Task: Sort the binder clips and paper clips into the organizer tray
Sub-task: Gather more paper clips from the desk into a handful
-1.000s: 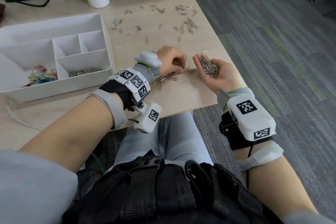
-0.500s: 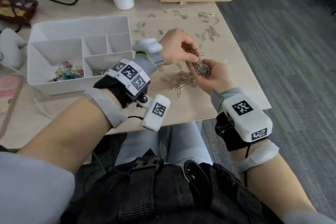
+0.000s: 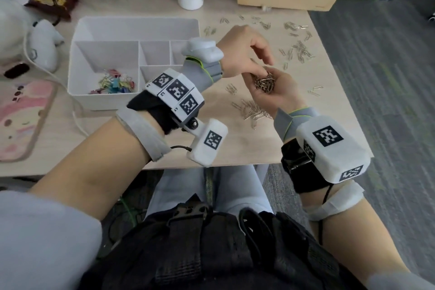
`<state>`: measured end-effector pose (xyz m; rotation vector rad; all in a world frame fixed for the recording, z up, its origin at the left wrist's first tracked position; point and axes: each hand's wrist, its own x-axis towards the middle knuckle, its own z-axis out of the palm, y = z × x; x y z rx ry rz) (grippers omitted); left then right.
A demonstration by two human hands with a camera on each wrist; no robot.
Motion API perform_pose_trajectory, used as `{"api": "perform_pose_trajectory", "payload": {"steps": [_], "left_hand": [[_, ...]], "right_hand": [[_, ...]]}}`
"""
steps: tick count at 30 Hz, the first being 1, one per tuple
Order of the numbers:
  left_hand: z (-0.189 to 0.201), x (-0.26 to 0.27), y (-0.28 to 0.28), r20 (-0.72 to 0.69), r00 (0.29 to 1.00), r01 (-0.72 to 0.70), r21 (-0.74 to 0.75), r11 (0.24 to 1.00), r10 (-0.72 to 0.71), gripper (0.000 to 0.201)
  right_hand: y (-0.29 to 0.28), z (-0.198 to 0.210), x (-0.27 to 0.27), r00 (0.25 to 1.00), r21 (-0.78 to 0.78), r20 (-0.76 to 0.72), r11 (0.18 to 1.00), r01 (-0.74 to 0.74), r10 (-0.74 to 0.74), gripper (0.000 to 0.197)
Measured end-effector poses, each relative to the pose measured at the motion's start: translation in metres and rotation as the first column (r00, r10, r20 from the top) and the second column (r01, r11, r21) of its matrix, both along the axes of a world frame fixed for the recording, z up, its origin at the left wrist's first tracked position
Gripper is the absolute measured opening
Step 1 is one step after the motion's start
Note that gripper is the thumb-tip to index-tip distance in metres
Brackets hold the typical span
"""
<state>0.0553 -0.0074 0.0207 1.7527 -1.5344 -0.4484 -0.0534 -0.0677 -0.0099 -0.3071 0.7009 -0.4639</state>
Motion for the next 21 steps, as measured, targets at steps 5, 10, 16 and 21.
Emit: {"api": "perform_pose_trajectory", "payload": {"steps": [5, 10, 16, 21], "left_hand": [[-0.004, 0.025, 0.032, -0.166, 0.969, -0.21, -0.141, 0.968, 0.186, 0.019], [-0.018, 0.056, 0.076, -0.264, 0.881, -0.441, -0.159, 0.883, 0.392, 0.02], [-0.029, 0.073, 0.104, -0.271, 0.792, -0.599, -0.169, 0.783, 0.547, 0.019], [-0.036, 0.084, 0.125, -0.274, 0.738, -0.67, -0.181, 0.72, 0.617, 0.014]], "right_hand": [[0.016, 0.008, 0.01, 0.995, 0.152, 0.077, 0.985, -0.076, 0.065, 0.028], [0.05, 0.02, 0.025, 0.977, 0.181, 0.141, 0.967, -0.182, 0.157, 0.035], [0.076, 0.02, 0.039, 0.945, 0.164, 0.171, 0.938, -0.306, 0.279, 0.035], [0.094, 0.022, 0.06, 0.93, 0.105, 0.059, 0.925, -0.366, 0.362, 0.032]]}}
